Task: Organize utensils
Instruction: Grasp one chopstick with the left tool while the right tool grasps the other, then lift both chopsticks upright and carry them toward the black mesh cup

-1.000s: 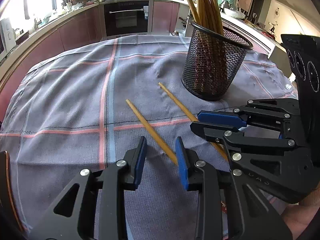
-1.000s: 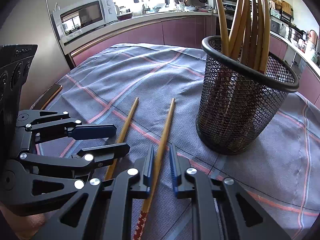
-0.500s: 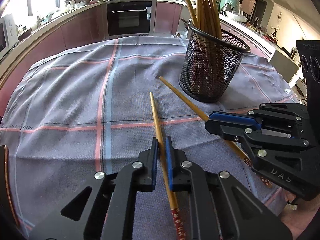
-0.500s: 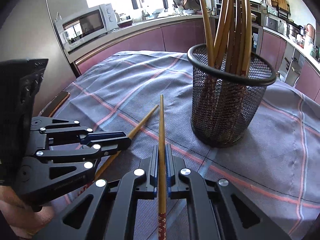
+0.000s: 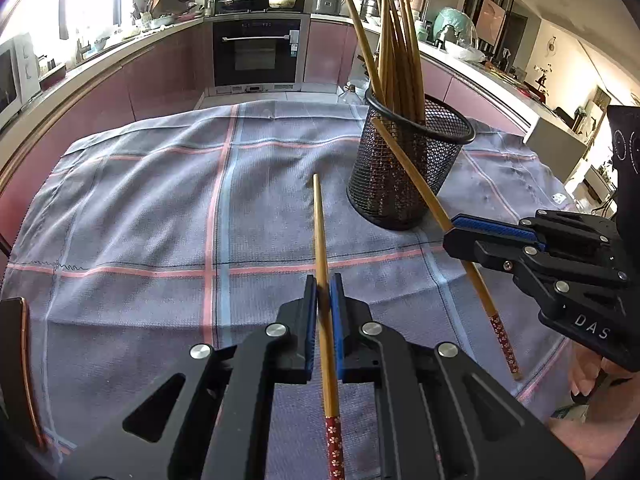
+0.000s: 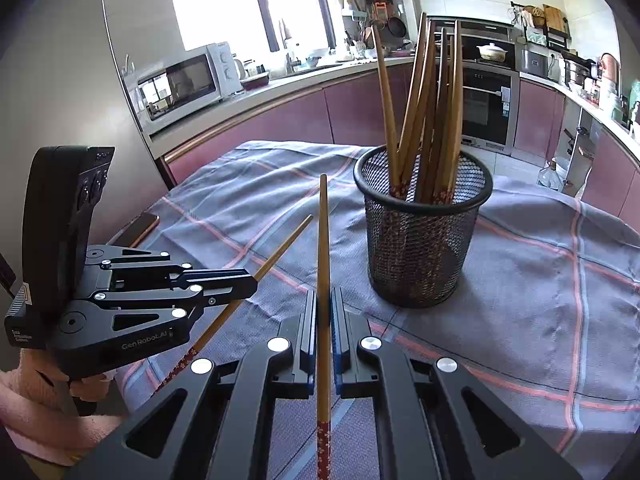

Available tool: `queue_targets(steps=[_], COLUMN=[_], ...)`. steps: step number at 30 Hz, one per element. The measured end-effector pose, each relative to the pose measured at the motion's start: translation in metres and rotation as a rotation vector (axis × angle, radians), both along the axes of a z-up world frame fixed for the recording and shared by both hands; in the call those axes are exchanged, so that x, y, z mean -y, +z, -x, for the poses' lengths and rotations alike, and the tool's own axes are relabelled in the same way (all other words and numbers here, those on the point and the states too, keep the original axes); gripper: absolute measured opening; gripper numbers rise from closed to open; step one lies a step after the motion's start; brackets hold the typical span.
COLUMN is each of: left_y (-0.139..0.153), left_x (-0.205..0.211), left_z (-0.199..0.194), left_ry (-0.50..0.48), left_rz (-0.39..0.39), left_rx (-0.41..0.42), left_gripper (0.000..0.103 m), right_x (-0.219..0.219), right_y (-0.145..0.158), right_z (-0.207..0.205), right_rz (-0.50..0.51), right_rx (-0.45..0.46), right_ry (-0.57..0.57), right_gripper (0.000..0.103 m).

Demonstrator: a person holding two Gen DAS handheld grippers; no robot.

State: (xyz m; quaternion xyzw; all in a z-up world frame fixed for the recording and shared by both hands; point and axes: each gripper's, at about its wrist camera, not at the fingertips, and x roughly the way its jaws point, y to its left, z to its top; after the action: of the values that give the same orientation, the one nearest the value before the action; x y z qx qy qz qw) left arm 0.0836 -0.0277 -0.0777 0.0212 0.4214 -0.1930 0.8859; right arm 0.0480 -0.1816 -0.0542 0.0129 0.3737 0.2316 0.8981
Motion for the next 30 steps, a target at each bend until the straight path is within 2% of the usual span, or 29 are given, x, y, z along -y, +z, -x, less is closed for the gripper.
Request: queue_targets(steps=[21,30], left_y=[0.050,0.058], left_x=[-0.010,-0.008], left_z=[0.018,0.019], left_ry=[-0.035,-0.042], left_rz=[0.116,0.130], left_rx=[0.075,0.098], left_gripper=[0.007,0.007], right_x=[0.022,0.027], right_y=[0.033,0.040], right_z=[0.012,0.013], right_rz=[-0.075,-0.085], right_rx=[0.097,0.121], right_ry=[-0.052,-0.057], right_gripper=[0.005,0.005])
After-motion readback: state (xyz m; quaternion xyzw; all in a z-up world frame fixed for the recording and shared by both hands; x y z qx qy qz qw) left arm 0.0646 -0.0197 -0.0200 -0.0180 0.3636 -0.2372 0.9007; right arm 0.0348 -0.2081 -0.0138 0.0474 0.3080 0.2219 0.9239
